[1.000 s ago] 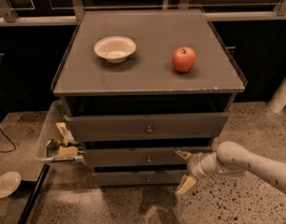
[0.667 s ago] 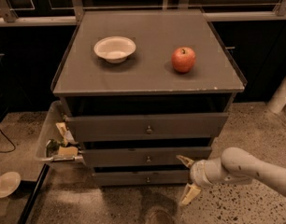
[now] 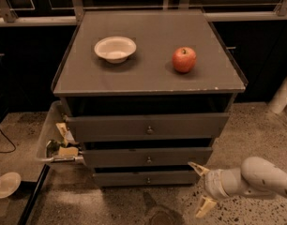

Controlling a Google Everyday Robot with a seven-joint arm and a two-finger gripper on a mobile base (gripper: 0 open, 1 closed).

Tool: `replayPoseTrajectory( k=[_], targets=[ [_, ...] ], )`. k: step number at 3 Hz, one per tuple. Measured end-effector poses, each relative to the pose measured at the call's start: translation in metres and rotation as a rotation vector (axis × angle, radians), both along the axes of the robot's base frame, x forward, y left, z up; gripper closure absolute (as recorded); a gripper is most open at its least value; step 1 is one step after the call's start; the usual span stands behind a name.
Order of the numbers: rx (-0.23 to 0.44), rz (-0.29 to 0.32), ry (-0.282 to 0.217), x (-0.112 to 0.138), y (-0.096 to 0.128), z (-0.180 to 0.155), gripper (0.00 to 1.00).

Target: Close middle drawer

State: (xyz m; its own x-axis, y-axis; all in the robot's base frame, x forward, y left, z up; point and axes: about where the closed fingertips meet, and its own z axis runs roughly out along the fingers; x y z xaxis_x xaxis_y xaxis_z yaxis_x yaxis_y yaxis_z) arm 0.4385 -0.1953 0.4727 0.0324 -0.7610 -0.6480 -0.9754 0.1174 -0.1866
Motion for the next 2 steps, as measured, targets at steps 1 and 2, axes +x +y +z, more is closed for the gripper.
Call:
replayPoseTrajectory(
  k=[1, 2],
  targets=[
    [-0.048, -0.039, -0.037, -0.009, -0.023, 0.019, 0.0],
    [-0.095, -0.066, -0.083, -0.016, -0.04, 0.04, 0.0]
  ],
)
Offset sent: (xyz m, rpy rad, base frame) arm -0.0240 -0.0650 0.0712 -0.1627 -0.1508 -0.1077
